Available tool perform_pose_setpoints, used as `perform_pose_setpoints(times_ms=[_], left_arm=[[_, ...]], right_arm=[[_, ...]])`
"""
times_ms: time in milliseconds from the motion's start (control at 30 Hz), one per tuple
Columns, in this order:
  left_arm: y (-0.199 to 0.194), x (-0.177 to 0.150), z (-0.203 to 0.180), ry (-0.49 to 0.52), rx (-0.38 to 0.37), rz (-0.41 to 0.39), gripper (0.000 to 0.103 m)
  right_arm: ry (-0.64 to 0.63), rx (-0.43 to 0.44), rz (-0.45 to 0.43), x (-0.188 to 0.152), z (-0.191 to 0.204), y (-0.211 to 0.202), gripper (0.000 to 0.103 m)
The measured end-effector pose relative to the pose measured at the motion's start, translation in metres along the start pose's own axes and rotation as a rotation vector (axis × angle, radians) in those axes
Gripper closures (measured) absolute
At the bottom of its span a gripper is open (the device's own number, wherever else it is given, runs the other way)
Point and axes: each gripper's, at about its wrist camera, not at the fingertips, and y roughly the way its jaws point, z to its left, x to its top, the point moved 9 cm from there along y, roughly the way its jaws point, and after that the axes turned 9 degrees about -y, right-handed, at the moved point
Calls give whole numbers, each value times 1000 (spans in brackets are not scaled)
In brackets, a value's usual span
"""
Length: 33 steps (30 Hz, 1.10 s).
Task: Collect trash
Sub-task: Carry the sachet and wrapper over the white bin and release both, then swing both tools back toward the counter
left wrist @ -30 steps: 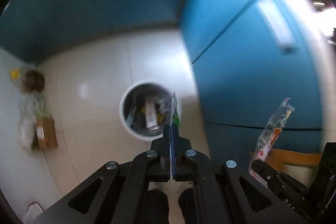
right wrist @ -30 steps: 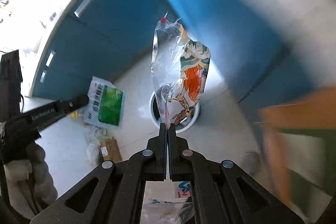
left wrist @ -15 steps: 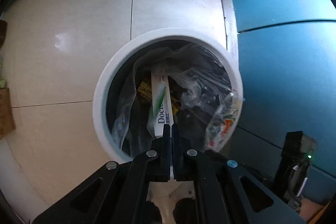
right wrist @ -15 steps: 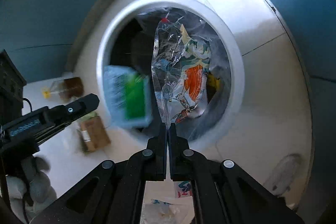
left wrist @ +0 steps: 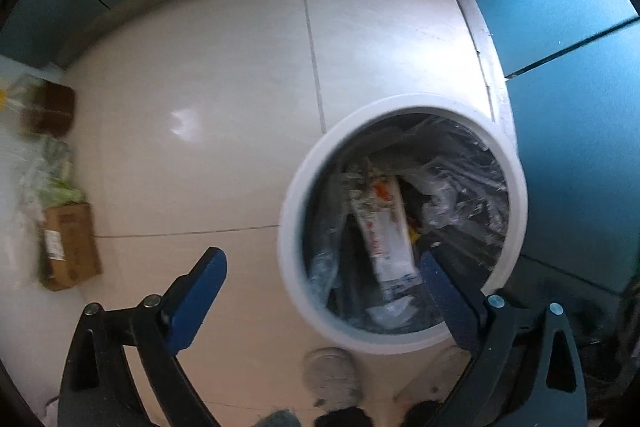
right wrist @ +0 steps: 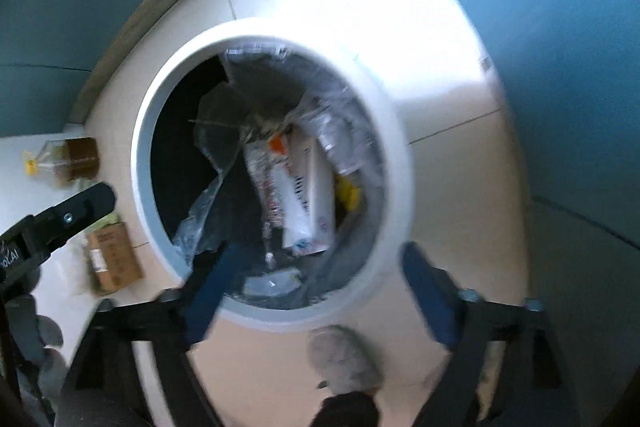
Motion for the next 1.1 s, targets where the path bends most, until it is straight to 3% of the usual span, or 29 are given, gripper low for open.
perform_pose_setpoints(times_ms=[67, 200, 400, 800, 1100], left_arm=[[-13, -4, 5, 8, 35, -31, 3], [-54, -18, 13, 9, 61, -76, 3], [-132, -47, 10, -14, 49, -100, 3], [-339, -116, -7, -64, -29, -224, 3], [-461, -166, -12, -91, -78, -299, 3]], right_arm=[[-42, -81, -37, -4, -2, -23, 0], [-74, -135, -76, -14, 6, -63, 0], [-111, -137, -129, -33, 31, -142, 0], [-234, -172, -284, -86, 61, -380, 0], [-257, -148, -375, -144, 76, -535, 0]])
